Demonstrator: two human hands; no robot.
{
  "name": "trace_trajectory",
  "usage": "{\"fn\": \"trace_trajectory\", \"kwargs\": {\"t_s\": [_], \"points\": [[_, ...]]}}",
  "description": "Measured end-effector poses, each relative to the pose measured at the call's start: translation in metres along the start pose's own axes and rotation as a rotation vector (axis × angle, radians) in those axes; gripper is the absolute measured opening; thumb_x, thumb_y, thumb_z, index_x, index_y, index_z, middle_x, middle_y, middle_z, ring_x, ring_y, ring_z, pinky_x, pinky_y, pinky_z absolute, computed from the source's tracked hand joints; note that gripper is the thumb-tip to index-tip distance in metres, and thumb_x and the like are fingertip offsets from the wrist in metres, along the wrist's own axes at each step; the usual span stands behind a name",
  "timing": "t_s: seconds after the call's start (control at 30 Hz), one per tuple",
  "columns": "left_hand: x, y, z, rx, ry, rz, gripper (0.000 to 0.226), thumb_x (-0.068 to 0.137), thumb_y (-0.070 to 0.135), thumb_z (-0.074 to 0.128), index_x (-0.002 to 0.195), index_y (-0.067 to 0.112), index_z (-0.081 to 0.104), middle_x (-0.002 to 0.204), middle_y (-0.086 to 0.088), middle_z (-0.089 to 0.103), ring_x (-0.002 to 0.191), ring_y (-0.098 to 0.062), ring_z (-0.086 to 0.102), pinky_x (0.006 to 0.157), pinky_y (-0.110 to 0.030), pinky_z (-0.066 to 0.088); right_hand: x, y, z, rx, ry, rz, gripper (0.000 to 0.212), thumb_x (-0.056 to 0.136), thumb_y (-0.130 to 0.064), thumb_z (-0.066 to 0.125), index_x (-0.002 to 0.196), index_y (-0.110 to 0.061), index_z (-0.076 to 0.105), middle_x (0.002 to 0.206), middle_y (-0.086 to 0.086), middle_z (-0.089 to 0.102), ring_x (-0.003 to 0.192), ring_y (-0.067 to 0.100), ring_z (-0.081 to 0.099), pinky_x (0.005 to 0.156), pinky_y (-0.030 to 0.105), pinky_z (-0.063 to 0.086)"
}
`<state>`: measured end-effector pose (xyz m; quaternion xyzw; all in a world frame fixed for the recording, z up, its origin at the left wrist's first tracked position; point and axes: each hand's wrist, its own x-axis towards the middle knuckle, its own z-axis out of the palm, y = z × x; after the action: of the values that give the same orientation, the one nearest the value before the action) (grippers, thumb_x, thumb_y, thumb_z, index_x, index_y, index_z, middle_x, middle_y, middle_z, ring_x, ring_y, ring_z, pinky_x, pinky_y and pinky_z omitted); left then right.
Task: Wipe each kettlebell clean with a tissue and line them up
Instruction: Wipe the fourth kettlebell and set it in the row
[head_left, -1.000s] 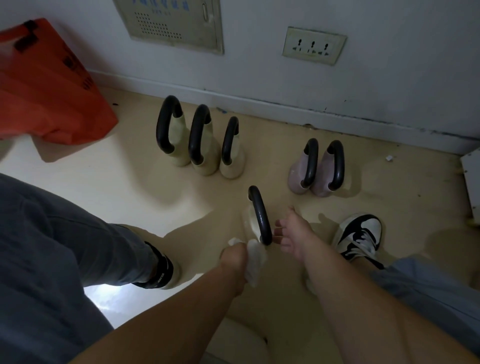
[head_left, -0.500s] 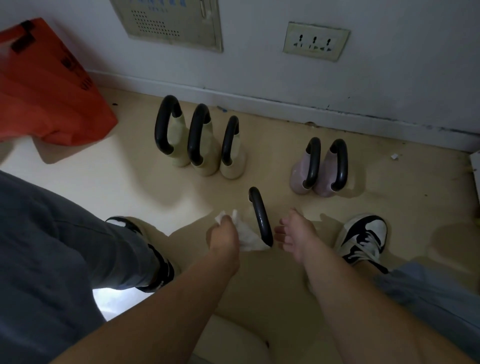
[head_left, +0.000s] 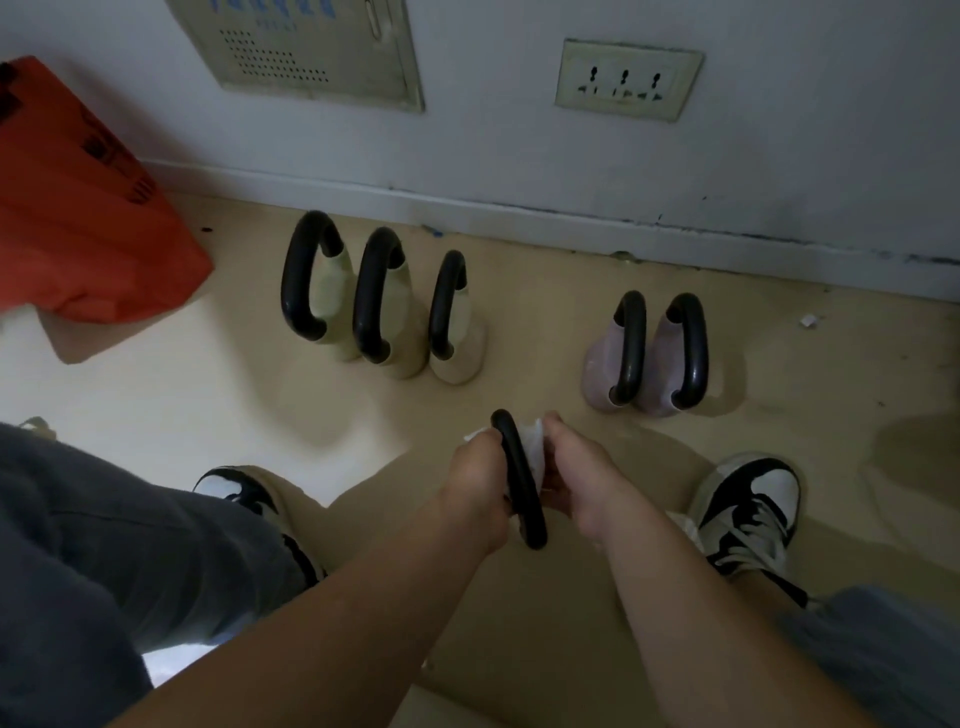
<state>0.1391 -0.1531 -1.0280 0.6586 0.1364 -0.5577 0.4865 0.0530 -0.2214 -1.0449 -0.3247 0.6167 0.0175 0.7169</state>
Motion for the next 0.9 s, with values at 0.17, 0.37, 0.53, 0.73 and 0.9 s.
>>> {"fn": "trace_trajectory", "kwargs": {"t_s": [0.17, 0.37, 0.53, 0.73, 0.9], "points": [[-0.01, 0.004, 0.0, 0.099, 0.035, -0.001, 0.036, 0.103, 0.028, 0.044, 0.1, 0.005, 0.072, 0.093, -0.014, 0.072, 0.088, -0.029, 0.066, 0.09, -0.041, 0.053, 0.0, -0.022, 0.007, -0.028, -0.036, 0.1, 0.059, 0.102, -0.058, 0.041, 0.112, -0.009, 0.073, 0.1, 0.016, 0.076, 0.093, 0.034, 0.071, 0.077, 0.04, 0.059], [-0.026, 0.008, -0.006, 0.139, 0.003, 0.001, 0.025, 0.098, 0.021, 0.05, 0.099, 0.007, 0.071, 0.096, -0.017, 0.068, 0.084, -0.027, 0.066, 0.088, -0.043, 0.056, -0.021, -0.038, 0.011, 0.001, -0.145, 0.159, 0.059, 0.104, -0.036, 0.034, 0.071, -0.001, 0.068, 0.063, 0.015, 0.065, 0.062, 0.032, 0.059, 0.072, 0.046, 0.058], [-0.018, 0.038, 0.013, 0.115, -0.004, -0.058, 0.04, 0.098, 0.015, 0.04, 0.073, 0.004, 0.069, 0.072, -0.015, 0.06, 0.062, -0.025, 0.053, 0.066, -0.035, 0.043, -0.026, -0.065, 0.008, 0.089, -0.172, 0.167, 0.052, 0.096, -0.029, 0.034, 0.059, -0.005, 0.062, 0.059, 0.013, 0.055, 0.049, 0.027, 0.053, 0.06, 0.036, 0.049], [-0.005, 0.092, 0.034, 0.16, 0.011, -0.013, 0.028, 0.098, 0.015, 0.041, 0.081, 0.01, 0.063, 0.072, -0.011, 0.062, 0.062, -0.024, 0.061, 0.074, -0.04, 0.055, -0.018, -0.108, 0.013, 0.071, -0.239, 0.024, 0.055, 0.093, -0.008, 0.041, 0.048, -0.005, 0.071, 0.046, 0.009, 0.064, 0.053, 0.027, 0.062, 0.057, 0.031, 0.054], [0.015, 0.128, 0.055, 0.153, 0.063, 0.037, 0.03, 0.102, 0.026, 0.046, 0.081, 0.011, 0.062, 0.056, -0.005, 0.064, 0.069, -0.027, 0.062, 0.081, -0.036, 0.052, -0.005, -0.135, 0.022, 0.116, -0.139, -0.095, 0.019, 0.079, 0.007, 0.042, 0.075, -0.005, 0.056, 0.044, 0.005, 0.058, 0.048, 0.023, 0.058, 0.045, 0.025, 0.044]]}}
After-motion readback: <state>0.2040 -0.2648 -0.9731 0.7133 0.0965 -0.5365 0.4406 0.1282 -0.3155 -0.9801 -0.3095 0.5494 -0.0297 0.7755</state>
